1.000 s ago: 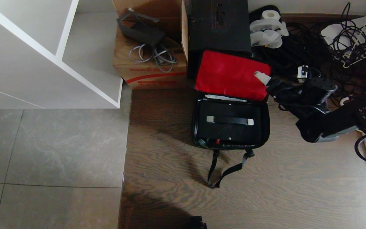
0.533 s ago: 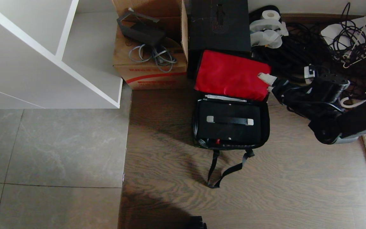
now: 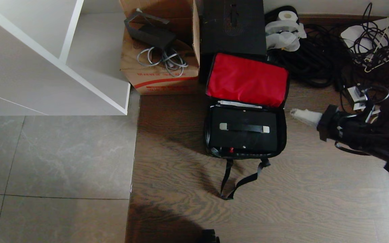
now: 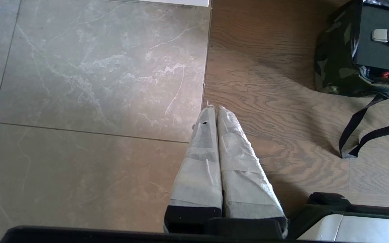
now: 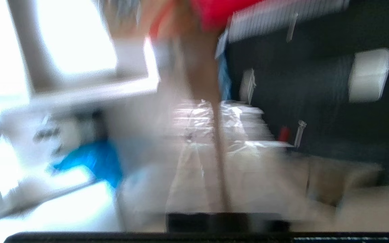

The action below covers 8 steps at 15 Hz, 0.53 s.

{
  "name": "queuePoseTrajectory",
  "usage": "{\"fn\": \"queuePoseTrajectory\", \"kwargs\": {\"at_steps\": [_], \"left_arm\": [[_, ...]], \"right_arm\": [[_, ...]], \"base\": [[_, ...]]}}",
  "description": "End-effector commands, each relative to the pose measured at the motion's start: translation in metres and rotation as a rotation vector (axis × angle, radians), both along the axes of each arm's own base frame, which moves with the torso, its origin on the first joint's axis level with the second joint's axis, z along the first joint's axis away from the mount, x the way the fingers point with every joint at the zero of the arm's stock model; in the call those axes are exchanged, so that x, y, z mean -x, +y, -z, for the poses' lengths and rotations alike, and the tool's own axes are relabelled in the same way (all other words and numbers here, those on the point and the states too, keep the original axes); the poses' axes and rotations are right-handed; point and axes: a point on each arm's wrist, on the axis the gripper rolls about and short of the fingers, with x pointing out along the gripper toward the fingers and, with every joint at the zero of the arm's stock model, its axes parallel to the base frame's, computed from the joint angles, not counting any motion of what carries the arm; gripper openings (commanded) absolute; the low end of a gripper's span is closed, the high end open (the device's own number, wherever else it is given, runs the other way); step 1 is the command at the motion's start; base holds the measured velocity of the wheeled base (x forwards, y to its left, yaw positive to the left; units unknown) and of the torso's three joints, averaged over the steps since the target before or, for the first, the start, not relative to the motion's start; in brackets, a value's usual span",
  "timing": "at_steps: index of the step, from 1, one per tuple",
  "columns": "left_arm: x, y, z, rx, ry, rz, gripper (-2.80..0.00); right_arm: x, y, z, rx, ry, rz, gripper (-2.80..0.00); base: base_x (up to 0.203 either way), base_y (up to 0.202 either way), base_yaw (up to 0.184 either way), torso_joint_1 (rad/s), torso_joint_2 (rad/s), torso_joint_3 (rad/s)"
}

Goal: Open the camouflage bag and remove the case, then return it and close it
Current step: Open the top of the storage box, then grip the handle

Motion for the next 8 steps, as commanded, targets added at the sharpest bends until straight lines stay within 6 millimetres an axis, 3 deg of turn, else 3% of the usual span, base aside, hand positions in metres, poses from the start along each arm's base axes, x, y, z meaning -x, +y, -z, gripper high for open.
{"fn": "queuePoseTrajectory", "kwargs": {"at_steps": [1, 5, 8], "left_arm": [[-0.001, 0.0, 0.003, 0.001, 0.009, -0.001, -2.8], [-0.001, 0.0, 0.002, 0.001, 0.008, 0.0, -2.8], [-0.001, 0.0, 0.003, 0.001, 0.009, 0.001, -2.8]], "right_arm": [[0.071, -0.001, -0.015, 0.021, -0.048, -0.054, -2.8], [0.164, -0.004, -0.005, 0.198, -0.096, -0.088, -2.8], [0.227, -0.008, 0.03, 0.455, -0.155, 0.002, -2.8]], "base": [[0.0, 0.0, 0.0, 0.0, 0.0, 0.0], [0.0, 0.0, 0.0, 0.0, 0.0, 0.0], [0.0, 0.0, 0.0, 0.0, 0.0, 0.0]]}}
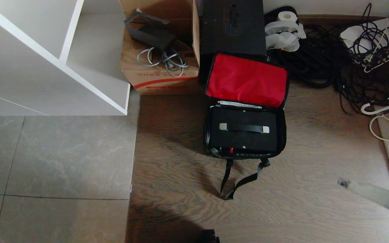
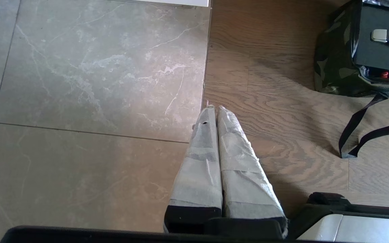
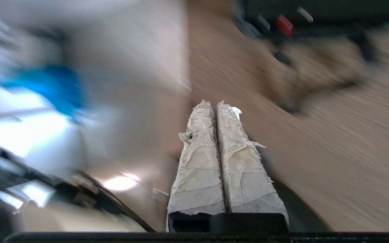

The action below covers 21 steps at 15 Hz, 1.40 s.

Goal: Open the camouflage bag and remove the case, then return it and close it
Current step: Grip the handle

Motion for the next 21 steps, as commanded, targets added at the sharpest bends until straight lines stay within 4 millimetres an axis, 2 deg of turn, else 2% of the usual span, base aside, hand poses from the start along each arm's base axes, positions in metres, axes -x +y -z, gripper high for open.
{"fn": "queuePoseTrajectory", "kwargs": {"at_steps": [1, 4, 7, 10, 15, 17, 21], "left_arm": [[-0.001, 0.0, 0.003, 0.001, 0.009, 0.0, -2.8], [-0.001, 0.0, 0.002, 0.001, 0.008, -0.001, -2.8], [-0.001, 0.0, 0.003, 0.001, 0.009, -0.001, -2.8], [-0.001, 0.0, 0.003, 0.001, 0.009, -0.001, -2.8], [-0.001, 0.0, 0.003, 0.001, 0.009, -0.001, -2.8], [-0.001, 0.0, 0.003, 0.001, 0.009, -0.001, -2.8], [-0.001, 0.0, 0.002, 0.001, 0.008, 0.0, -2.8]], "right_arm": [[0.06, -0.004, 0.028, 0.255, -0.159, 0.128, -2.8], [0.086, -0.01, 0.055, 0.418, -0.138, 0.332, -2.8], [0.101, -0.012, 0.065, 0.468, -0.098, 0.379, -2.8], [0.113, -0.014, 0.07, 0.543, -0.15, 0.471, -2.8], [0.13, -0.015, 0.079, 0.45, -0.272, 0.566, -2.8], [0.131, -0.015, 0.08, 0.363, -0.248, 0.608, -2.8], [0.13, -0.016, 0.08, 0.356, -0.245, 0.619, -2.8]], "base": [[0.0, 0.0, 0.0, 0.0, 0.0, 0.0], [0.0, 0.0, 0.0, 0.0, 0.0, 0.0], [0.0, 0.0, 0.0, 0.0, 0.0, 0.0], [0.0, 0.0, 0.0, 0.0, 0.0, 0.0], [0.0, 0.0, 0.0, 0.0, 0.0, 0.0], [0.0, 0.0, 0.0, 0.0, 0.0, 0.0], [0.0, 0.0, 0.0, 0.0, 0.0, 0.0]]}}
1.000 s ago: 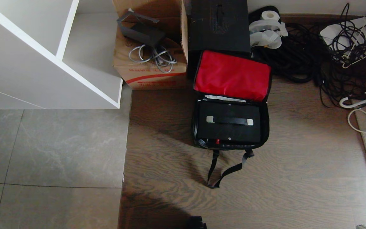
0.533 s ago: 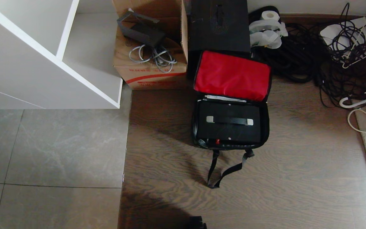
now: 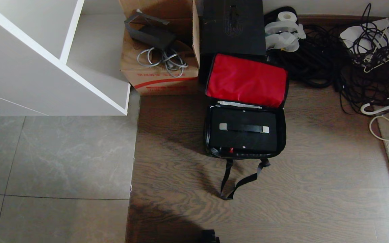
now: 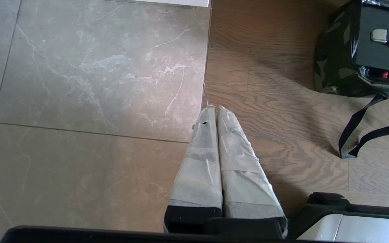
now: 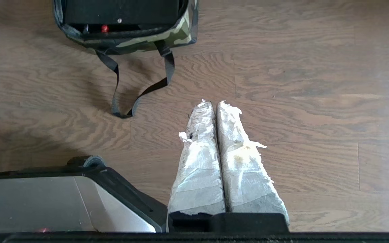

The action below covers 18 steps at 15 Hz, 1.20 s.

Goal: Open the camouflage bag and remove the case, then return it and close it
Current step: Grip the handle

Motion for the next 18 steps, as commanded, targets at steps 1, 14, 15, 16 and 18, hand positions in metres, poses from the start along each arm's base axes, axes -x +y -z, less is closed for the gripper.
{"fn": "queuePoseTrajectory", "kwargs": {"at_steps": [1, 14, 15, 16, 18], "left_arm": [[-0.0007, 0.0, 0.0024, 0.001, 0.008, -0.001, -2.8], [-0.0007, 0.0, 0.0025, 0.001, 0.009, -0.001, -2.8], [-0.0007, 0.0, 0.0025, 0.001, 0.009, 0.001, -2.8], [-0.0007, 0.0, 0.0025, 0.001, 0.009, 0.001, -2.8], [-0.0007, 0.0, 0.0023, 0.001, 0.008, 0.0, -2.8]], "right_arm": [[0.0003, 0.0, 0.0003, -0.001, -0.004, -0.001, -2.8], [0.0003, 0.0, 0.0002, -0.001, -0.004, -0.001, -2.8], [0.0004, 0.0, 0.0001, -0.001, -0.006, -0.001, -2.8], [0.0003, 0.0, 0.0003, -0.001, -0.004, -0.001, -2.8], [0.0005, 0.0, -0.0001, -0.001, -0.007, -0.001, -2.8]], "base": [[0.0, 0.0, 0.0, 0.0, 0.0, 0.0], [0.0, 0.0, 0.0, 0.0, 0.0, 0.0], [0.0, 0.0, 0.0, 0.0, 0.0, 0.0], [0.0, 0.0, 0.0, 0.0, 0.0, 0.0], [0.0, 0.0, 0.0, 0.0, 0.0, 0.0]]}}
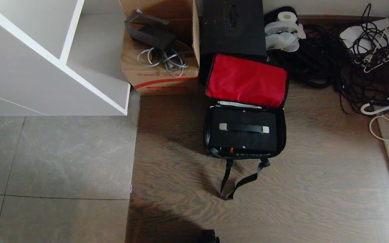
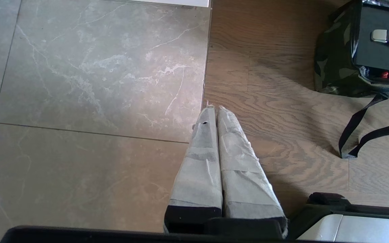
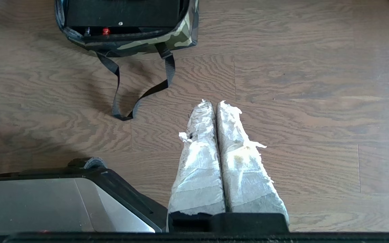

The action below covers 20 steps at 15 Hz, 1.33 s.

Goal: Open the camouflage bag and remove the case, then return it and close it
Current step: Grip the handle

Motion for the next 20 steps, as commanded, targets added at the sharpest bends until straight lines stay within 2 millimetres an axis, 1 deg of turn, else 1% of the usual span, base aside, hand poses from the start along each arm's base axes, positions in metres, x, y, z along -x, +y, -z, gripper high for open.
{"fn": "queuePoseTrajectory", "kwargs": {"at_steps": [1, 10, 12, 16, 20], "left_arm": [[-0.0007, 0.0, 0.0025, 0.001, 0.009, 0.0, -2.8], [-0.0007, 0.0001, 0.0024, -0.028, 0.012, -0.006, -2.8], [-0.0007, 0.0001, 0.0029, -0.024, 0.013, -0.006, -2.8], [-0.0007, 0.0, 0.0025, -0.008, 0.009, -0.002, -2.8], [-0.0006, 0.0001, 0.0021, -0.012, 0.007, -0.002, -2.8]], "right_arm": [[-0.0003, 0.0, 0.0001, 0.0, 0.004, -0.001, -2.8], [-0.0003, 0.0, -0.0003, 0.0, 0.004, -0.001, -2.8], [-0.0004, 0.0, 0.0001, 0.0, 0.005, -0.001, -2.8], [-0.0004, 0.0, 0.0001, 0.0, 0.005, -0.001, -2.8], [-0.0002, 0.0, 0.0001, 0.001, 0.004, -0.001, -2.8]], "base": [[0.0, 0.0, 0.0, 0.0, 0.0, 0.0], [0.0, 0.0, 0.0, 0.0, 0.0, 0.0], [0.009, -0.089, 0.009, 0.003, 0.0, 0.0], [0.001, -0.173, -0.005, 0.0, 0.0, 0.001], [0.0, -0.023, 0.001, 0.001, 0.0, -0.001]]}}
